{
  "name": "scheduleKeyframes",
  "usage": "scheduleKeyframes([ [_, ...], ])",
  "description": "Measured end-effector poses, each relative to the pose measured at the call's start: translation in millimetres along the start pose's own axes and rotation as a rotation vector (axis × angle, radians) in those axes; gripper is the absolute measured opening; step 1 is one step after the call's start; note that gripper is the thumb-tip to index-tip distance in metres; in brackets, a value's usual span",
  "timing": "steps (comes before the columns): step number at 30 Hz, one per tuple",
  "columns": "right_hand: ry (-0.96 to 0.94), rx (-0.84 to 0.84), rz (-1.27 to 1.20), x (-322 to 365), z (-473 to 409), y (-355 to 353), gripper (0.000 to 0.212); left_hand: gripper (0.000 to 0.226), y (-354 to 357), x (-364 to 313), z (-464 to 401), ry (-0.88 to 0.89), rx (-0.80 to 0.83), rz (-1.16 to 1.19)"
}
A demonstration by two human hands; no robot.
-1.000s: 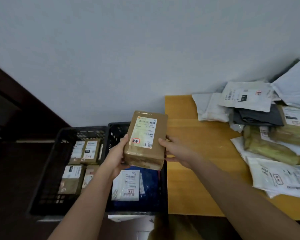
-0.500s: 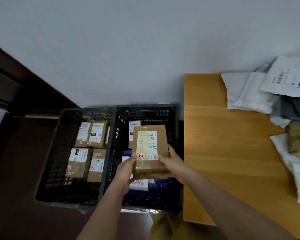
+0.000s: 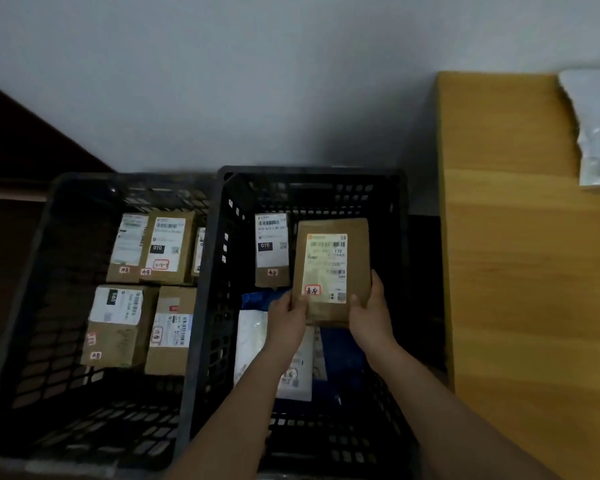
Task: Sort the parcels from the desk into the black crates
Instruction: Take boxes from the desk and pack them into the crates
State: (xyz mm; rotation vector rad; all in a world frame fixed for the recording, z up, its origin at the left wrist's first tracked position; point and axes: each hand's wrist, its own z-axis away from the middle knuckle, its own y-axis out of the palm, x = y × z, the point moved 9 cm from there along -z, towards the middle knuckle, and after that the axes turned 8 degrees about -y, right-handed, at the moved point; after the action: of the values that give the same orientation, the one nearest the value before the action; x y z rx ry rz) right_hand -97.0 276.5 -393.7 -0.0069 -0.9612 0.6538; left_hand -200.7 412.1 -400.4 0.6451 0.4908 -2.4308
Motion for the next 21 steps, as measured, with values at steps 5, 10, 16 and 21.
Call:
scheduleKeyframes([
  [5, -0.087, -0.145, -0.013, -15.1, -34.1, 13.1, 0.063, 0.037, 12.6, -3.3, -46.0, 0.075, 0.012, -0.047],
  [10, -0.110, -0.217, -0.047, -26.8, -61.5, 25.2, 0.058, 0.031, 14.5, 1.2, -77.2, 0.139, -0.004, -0.059],
  [16, -0.151, -0.234, -0.086, -33.0, -70.9, 38.5, 0.059, 0.038, 3.8, 5.1, -97.0, 0.209, -0.063, -0.035],
  [21, -0.114, -0.115, -0.047, -41.7, -84.0, 50.6, 0.060, 0.031, -8.5, 16.0, -109.6, 0.196, -0.107, -0.041],
])
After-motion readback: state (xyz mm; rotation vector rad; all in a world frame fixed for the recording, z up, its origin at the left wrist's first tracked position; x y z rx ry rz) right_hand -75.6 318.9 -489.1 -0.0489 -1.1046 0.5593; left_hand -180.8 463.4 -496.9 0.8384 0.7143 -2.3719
